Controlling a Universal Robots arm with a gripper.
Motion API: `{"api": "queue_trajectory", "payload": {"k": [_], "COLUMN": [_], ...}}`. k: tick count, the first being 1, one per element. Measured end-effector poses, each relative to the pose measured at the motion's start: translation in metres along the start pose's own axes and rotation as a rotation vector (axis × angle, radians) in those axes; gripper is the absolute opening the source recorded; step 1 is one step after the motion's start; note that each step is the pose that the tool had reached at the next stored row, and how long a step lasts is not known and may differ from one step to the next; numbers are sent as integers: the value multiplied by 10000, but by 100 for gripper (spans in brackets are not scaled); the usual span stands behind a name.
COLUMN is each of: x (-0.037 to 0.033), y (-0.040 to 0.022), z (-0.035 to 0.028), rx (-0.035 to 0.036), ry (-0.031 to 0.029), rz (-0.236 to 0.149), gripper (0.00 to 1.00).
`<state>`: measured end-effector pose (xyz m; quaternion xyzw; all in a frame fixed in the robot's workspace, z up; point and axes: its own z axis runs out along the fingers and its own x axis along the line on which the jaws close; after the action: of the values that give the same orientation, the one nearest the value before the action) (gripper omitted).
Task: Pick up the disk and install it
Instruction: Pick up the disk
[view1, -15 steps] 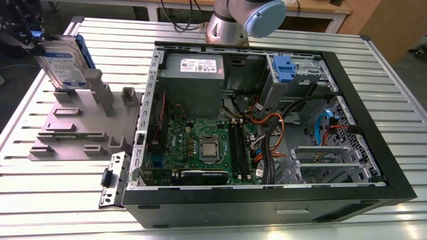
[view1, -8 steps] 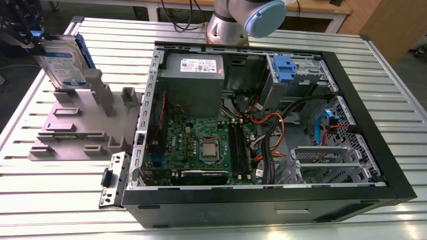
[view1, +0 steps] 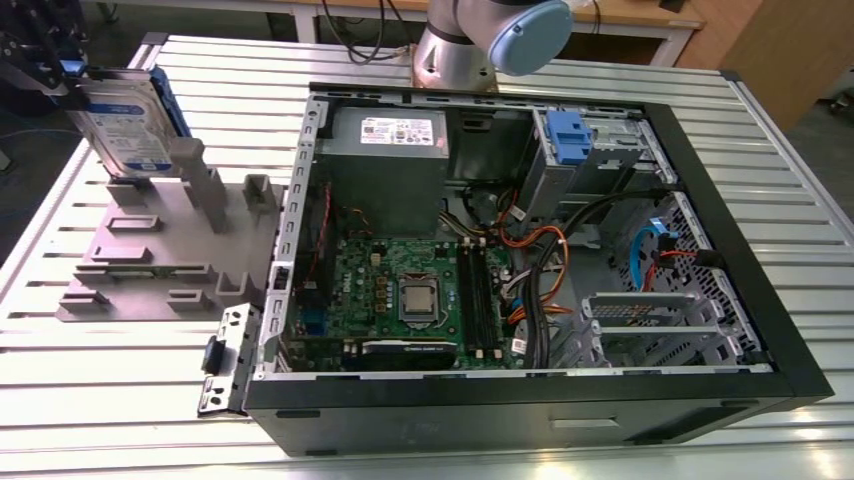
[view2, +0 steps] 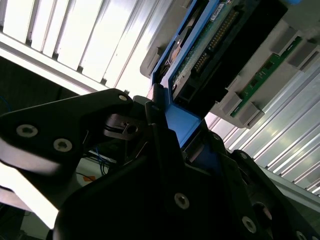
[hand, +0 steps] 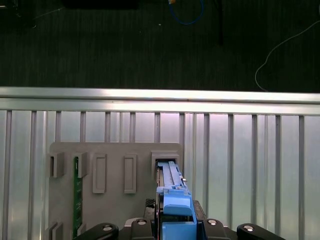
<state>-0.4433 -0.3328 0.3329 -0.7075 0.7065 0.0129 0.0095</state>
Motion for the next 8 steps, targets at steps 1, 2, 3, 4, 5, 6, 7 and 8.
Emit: {"api": "queue_trajectory", "payload": {"k": [1,2,3,4,5,6,7,8], "x": [0,0,0,0,0,0,0,0], "y": [0,0,0,0,0,0,0,0], "z": [0,-1,-1,-1,-2,-2,-3,-3], "rx": [0,0,0,0,0,0,0,0], "ry": [0,0,0,0,0,0,0,0], "rz": [0,0,0,0,0,0,0,0], "gripper": [36,36,36,36,36,36,36,36]}}
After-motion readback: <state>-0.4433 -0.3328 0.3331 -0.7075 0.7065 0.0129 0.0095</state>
